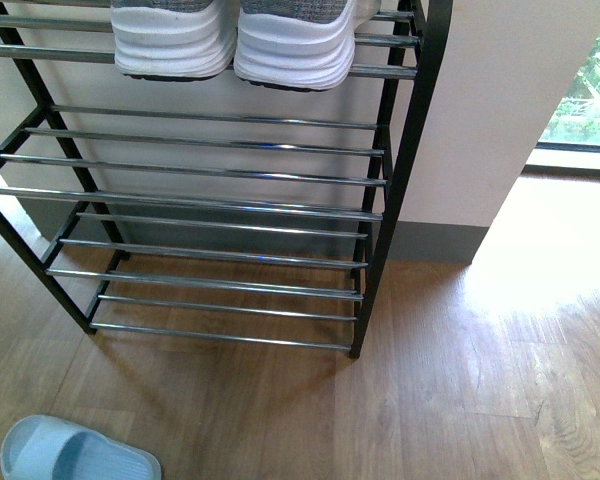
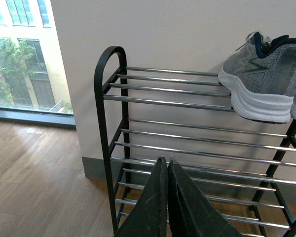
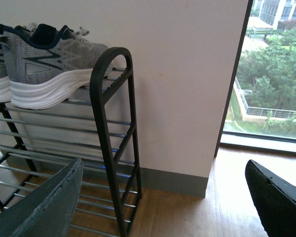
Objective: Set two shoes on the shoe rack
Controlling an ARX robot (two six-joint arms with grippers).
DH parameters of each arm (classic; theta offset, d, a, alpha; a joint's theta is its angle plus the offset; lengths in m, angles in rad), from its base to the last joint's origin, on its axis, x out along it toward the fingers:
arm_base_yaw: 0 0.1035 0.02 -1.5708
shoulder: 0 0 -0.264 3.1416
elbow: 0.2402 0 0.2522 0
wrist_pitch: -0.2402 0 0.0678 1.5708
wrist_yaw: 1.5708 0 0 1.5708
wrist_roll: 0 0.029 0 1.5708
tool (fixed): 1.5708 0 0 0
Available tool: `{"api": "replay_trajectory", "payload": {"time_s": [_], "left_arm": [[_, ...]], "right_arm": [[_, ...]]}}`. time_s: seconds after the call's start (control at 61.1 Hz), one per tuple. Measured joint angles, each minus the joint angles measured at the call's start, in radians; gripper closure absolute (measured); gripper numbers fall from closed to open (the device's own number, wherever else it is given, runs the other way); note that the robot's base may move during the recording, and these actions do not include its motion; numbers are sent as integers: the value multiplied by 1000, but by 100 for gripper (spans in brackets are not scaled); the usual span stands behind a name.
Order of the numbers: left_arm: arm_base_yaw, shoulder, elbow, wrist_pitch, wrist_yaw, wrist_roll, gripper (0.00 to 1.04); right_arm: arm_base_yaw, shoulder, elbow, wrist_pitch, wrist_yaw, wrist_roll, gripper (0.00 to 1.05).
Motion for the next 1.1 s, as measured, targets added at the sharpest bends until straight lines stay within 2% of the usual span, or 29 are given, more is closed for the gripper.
{"api": "replay_trajectory", "payload": {"time_s": [0.147,0.491,0.638,1.096], "left_arm": [[0,0,0,0,0,-1,103],[0,0,0,0,0,0,41],[0,0,0,0,0,0,9],[0,0,0,0,0,2,9]], "right_arm": [[0,0,0,0,0,0,9],[0,0,0,0,0,0,9],[0,0,0,0,0,0,9],[0,0,0,0,0,0,9]]}}
